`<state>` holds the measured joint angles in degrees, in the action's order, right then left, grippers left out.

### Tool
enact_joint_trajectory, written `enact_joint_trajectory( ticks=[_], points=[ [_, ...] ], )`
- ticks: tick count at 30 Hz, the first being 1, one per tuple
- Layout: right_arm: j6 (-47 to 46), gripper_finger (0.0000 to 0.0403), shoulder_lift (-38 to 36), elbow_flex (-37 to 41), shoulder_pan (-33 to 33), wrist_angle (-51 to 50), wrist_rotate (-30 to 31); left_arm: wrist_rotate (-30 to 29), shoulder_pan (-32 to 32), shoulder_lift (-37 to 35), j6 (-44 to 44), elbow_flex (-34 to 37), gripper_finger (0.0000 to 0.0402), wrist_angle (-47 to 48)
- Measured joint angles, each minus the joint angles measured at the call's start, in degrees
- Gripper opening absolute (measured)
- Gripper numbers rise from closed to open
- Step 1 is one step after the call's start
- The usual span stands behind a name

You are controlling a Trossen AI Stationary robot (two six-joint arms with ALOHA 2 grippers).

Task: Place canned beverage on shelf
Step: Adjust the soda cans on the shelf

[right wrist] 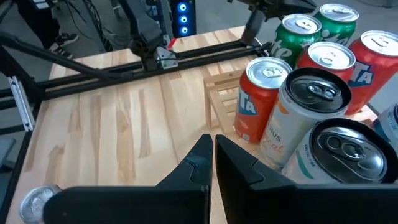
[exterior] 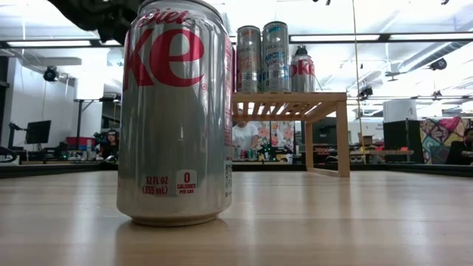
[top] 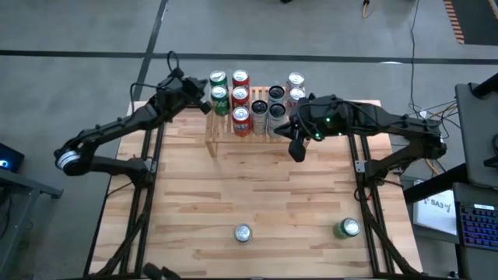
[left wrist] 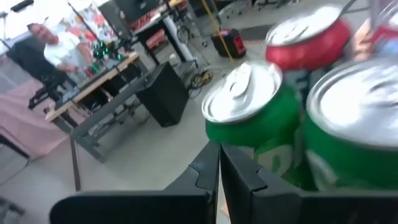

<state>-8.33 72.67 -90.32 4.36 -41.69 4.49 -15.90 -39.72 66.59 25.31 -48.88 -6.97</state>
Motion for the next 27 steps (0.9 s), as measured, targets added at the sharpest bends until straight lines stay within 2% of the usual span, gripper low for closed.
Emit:
enact_joint_trajectory(
  ticks=[7,18,23,27],
  points=[
    [2.3,0.0009,0.1,0.0,-0.1,-0.8,0.0,0.0,-1.2,4.3,0.2,-0.1,0.0,-0.5],
    [3.5,0.0009,0.2,0.0,-0.1,-0.9,0.2,0.5,-1.4,5.7,2.5,-0.1,0.0,-0.7],
    [2.7,0.0009,0.2,0.0,-0.1,-0.9,0.1,4.8,-1.5,5.7,3.1,-0.2,0.0,-1.0],
    [2.3,0.0009,0.2,0.0,-0.1,-0.9,0.1,4.9,-1.7,5.7,3.1,-0.2,0.0,-1.0]
  ],
)
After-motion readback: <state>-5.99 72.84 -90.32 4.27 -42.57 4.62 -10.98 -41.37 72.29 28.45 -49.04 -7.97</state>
